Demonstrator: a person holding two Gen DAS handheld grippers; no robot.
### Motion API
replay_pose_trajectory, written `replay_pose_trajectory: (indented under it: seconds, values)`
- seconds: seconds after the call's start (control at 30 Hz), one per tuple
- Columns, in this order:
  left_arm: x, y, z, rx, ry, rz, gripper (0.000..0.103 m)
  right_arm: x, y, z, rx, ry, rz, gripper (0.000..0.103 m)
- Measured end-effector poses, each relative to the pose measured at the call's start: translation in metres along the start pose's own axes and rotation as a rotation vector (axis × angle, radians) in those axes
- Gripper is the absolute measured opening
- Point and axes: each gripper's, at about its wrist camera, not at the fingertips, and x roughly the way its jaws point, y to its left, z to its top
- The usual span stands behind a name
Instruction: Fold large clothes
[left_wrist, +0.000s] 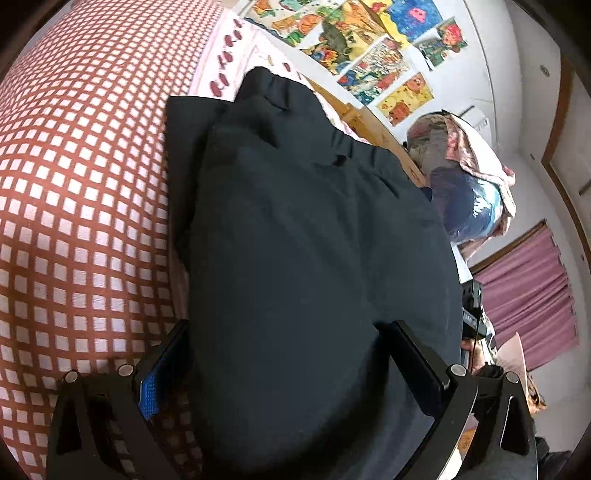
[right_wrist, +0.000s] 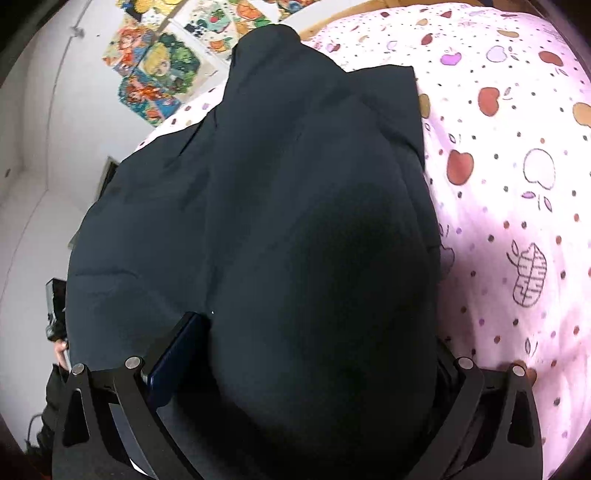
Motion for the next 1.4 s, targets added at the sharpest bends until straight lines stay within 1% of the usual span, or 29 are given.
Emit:
replay_pose_trajectory:
  seconds: [0.07,0.1,0.17,0.23,0.3,0.33,0.37,0.4,0.43,0.47,0.5,0.53,0.57,0.6,0.63,0.7,0.83,1.03,1.1,1.27,1.4]
  values:
    - [0.001,-0.006,0.000,0.014,0.006,-0.004,0.103,-0.001,0.004,0.000,0.030,0.002,-0.030,0.102]
    - [0.001,-0.008,0.000,0.021,0.006,0.000,0.100,-0.001,0.007,0.000,0.043,0.002,-0.041,0.102]
    - [0.001,-0.013,0.000,0.018,0.012,0.033,0.094,-0.004,0.015,-0.002,0.056,-0.001,-0.070,0.101]
    - [0.000,-0.015,0.001,-0.004,0.006,0.047,0.087,-0.004,0.022,-0.005,0.050,-0.005,-0.086,0.097]
    - [-0.001,-0.021,0.003,-0.007,-0.002,0.059,0.083,-0.006,0.029,-0.007,0.051,-0.013,-0.096,0.088]
    - [-0.002,-0.024,0.003,0.000,-0.006,0.068,0.080,-0.007,0.031,-0.007,0.052,-0.016,-0.101,0.086]
    - [-0.003,-0.027,0.003,0.008,-0.011,0.076,0.079,-0.009,0.032,-0.008,0.052,-0.017,-0.107,0.081]
    - [-0.003,-0.030,0.004,0.012,-0.014,0.083,0.075,-0.011,0.038,-0.008,0.044,-0.020,-0.123,0.076]
    - [-0.005,-0.033,0.005,0.013,-0.021,0.091,0.069,-0.014,0.038,-0.003,0.038,-0.022,-0.138,0.073]
    - [-0.007,-0.036,0.006,0.011,-0.033,0.096,0.066,-0.017,0.045,-0.003,0.029,-0.027,-0.162,0.066]
    - [-0.010,-0.038,0.007,0.005,-0.046,0.099,0.059,-0.022,0.046,0.001,0.025,-0.028,-0.177,0.058]
    - [-0.013,-0.038,0.009,0.000,-0.054,0.098,0.052,-0.025,0.051,0.005,0.016,-0.027,-0.200,0.054]
    - [-0.016,-0.039,0.010,-0.009,-0.066,0.098,0.048,-0.030,0.055,0.010,0.001,-0.027,-0.222,0.045]
    - [-0.020,-0.041,0.011,-0.022,-0.079,0.098,0.043,-0.034,0.062,0.014,-0.019,-0.028,-0.245,0.036]
    - [-0.023,-0.042,0.012,-0.031,-0.089,0.101,0.038,-0.037,0.067,0.017,-0.035,-0.030,-0.258,0.033]
    - [-0.026,-0.049,0.012,-0.034,-0.109,0.115,0.034,-0.046,0.078,0.022,-0.057,-0.041,-0.275,0.024]
    - [-0.036,-0.075,0.013,0.015,-0.161,0.150,0.026,-0.066,0.101,0.028,-0.074,-0.105,-0.264,0.020]
    - [-0.060,-0.105,0.016,0.045,-0.225,0.136,0.023,-0.096,0.133,0.034,-0.135,-0.196,-0.262,0.018]
    - [-0.066,-0.112,0.014,0.046,-0.234,0.127,0.022,-0.110,0.142,0.038,-0.139,-0.227,-0.257,0.018]
    - [-0.076,-0.132,0.007,0.068,-0.233,0.127,0.021,-0.151,0.145,0.030,-0.163,-0.274,-0.259,0.018]
    - [-0.083,-0.145,-0.001,0.070,-0.253,0.126,0.020,-0.165,0.150,0.027,-0.181,-0.289,-0.270,0.018]
